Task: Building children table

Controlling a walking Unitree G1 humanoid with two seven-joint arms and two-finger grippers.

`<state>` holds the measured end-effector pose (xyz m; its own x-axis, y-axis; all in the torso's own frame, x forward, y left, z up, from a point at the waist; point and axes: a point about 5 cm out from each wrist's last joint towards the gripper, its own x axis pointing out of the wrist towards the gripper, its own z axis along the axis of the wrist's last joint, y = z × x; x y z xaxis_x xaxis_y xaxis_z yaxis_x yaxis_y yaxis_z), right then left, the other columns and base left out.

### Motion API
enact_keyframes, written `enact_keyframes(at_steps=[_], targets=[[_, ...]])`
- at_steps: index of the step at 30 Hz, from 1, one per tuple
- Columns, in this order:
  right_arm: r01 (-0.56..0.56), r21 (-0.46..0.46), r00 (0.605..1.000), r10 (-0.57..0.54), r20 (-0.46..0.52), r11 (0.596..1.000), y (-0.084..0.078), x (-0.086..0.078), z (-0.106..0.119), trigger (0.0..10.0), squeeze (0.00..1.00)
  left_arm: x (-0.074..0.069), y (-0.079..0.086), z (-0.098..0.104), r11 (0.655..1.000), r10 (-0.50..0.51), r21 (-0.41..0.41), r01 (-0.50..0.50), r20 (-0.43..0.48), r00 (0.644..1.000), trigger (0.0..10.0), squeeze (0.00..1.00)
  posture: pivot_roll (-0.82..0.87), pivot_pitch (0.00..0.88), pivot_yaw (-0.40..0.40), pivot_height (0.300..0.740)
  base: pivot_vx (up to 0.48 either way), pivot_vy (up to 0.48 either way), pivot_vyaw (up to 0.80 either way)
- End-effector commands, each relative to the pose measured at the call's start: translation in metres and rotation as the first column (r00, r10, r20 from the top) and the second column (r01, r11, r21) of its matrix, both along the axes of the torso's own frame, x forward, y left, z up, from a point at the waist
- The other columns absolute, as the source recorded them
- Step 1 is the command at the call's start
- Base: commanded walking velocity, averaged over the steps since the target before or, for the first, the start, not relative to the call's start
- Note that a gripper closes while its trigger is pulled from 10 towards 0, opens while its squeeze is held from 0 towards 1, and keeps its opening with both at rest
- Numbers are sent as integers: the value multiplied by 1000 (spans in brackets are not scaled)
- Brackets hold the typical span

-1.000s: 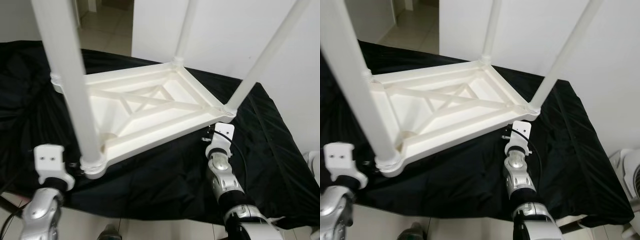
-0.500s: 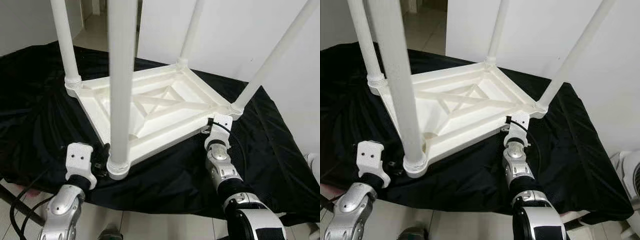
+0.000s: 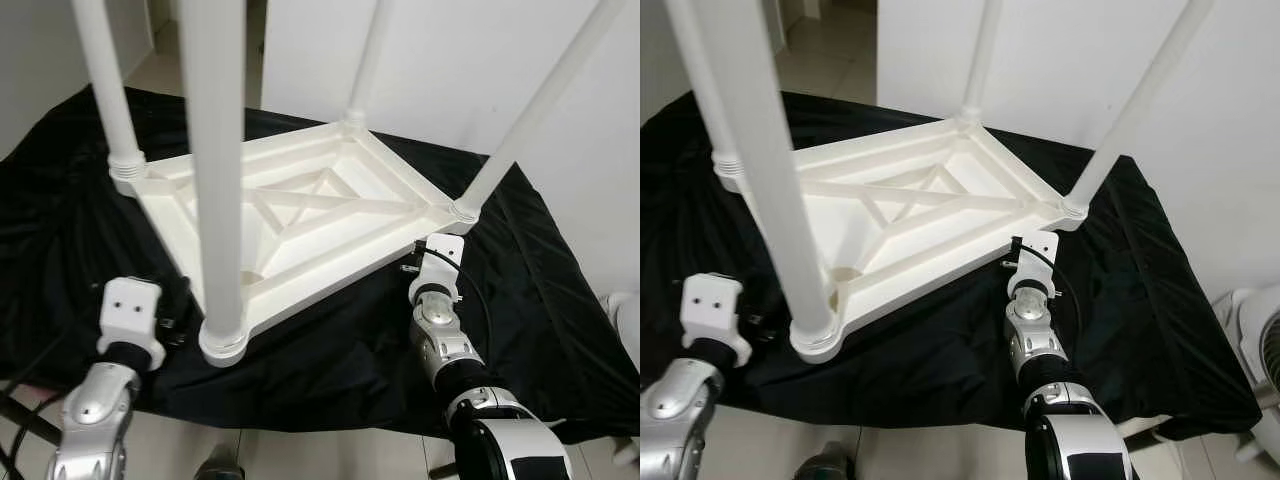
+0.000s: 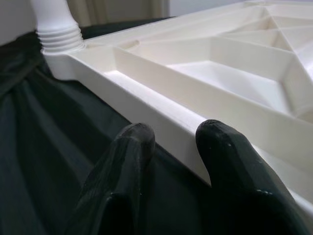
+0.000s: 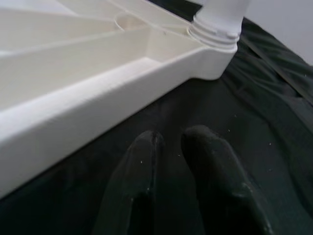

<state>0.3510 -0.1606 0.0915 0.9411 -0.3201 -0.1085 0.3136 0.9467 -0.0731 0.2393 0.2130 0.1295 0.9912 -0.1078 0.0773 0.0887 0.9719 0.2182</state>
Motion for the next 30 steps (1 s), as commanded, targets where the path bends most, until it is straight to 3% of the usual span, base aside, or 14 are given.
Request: enact_keyframes(at_steps=[1, 5, 6, 10, 11, 15, 18, 22, 30], targets=[[16, -8, 1000, -16, -11, 1000, -5, -2, -4, 10000, 0, -1, 6, 12, 994, 106, -7, -105, 54, 993, 10000, 0, 276, 63, -127, 740, 0, 0, 0], [20, -9, 1000, -20, -13, 1000, -6, -2, -5, 10000, 0, -2, 12, 22, 992, 126, -7, -125, 89, 988, 10000, 0, 281, 65, -132, 740, 0, 0, 0], [16, -9, 1000, -16, -27, 1000, -5, -3, -7, 10000, 0, 3, 9, 34, 993, 117, -11, -117, 136, 984, 10000, 0, 291, 63, -139, 740, 0, 0, 0], [15, -7, 999, -15, -33, 1000, -4, -3, -8, 10000, 0, 6, 6, 38, 994, 113, -18, -111, 153, 982, 10000, 0, 291, 63, -140, 740, 0, 0, 0], [11, -1, 999, -11, -42, 1000, -2, -3, -10, 10000, 0, 14, -6, 44, 997, 72, -30, -67, 179, 981, 10000, 0, 289, 60, -143, 740, 0, 0, 0], [10, 4, 999, -9, -46, 1000, 0, -2, -10, 10000, 0, 20, -19, 46, 999, 20, -44, -12, 194, 981, 10000, 0, 284, 58, -141, 740, 0, 0, 0], [25, 17, 998, -25, -50, 1000, -4, 1, -7, 10000, 0, 25, -44, 45, 993, -85, -64, 99, 189, 978, 10000, 0, 272, 54, -138, 740, 0, 0, 0], [35, 19, 998, -34, -47, 999, -7, 5, -3, 10000, 0, 27, -57, 45, 985, -148, -63, 161, 182, 972, 10000, 0, 265, 51, -136, 740, 0, 0, 0], [32, 22, 999, -31, -44, 999, -8, 19, 12, 10000, 0, 27, -88, 42, 931, -339, -84, 355, 167, 926, 10000, 0, 242, 48, -126, 740, 0, 0, 0]])
